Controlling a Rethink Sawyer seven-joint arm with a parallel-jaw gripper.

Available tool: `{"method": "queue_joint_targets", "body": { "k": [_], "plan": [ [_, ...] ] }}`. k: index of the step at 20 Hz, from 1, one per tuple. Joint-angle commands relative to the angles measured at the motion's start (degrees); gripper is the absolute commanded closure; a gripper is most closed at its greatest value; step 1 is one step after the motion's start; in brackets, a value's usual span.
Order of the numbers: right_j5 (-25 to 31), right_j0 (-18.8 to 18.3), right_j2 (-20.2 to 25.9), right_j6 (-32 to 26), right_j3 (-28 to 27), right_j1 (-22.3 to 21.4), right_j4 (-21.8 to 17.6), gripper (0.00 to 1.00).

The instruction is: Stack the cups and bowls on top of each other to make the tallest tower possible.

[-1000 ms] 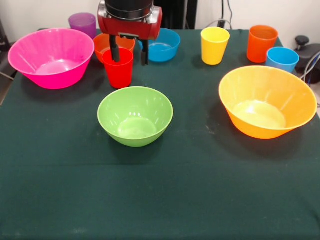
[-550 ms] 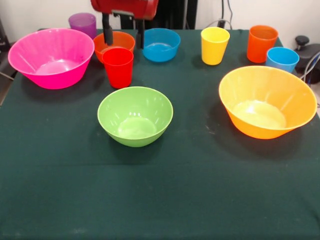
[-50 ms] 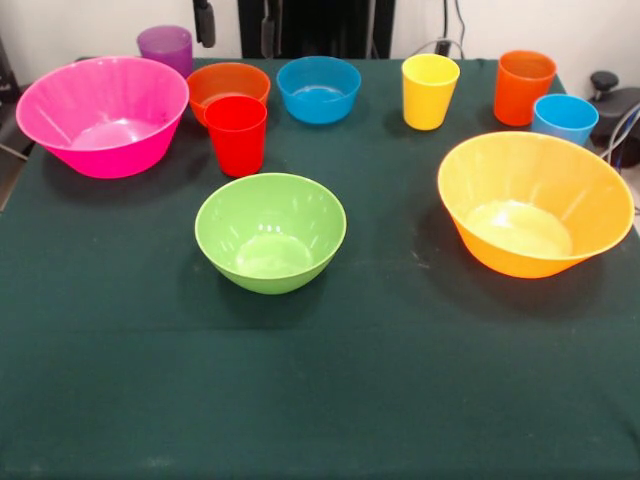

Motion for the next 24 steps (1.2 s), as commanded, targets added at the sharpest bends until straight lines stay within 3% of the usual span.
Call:
{"method": "queue_joint_targets", "body": {
  "k": [1,13,24],
  "plan": [
    [0.96,0.04,4.15,-7.81,5.65,0.86,-0.26,0.00],
    [-4.44,-0.49,4.15,-6.23,9.44,0.82,-1.05,0.00],
    [-5.61,0.33,4.02,-5.76,6.98,3.43,-2.66,0.00]
  ]
}}
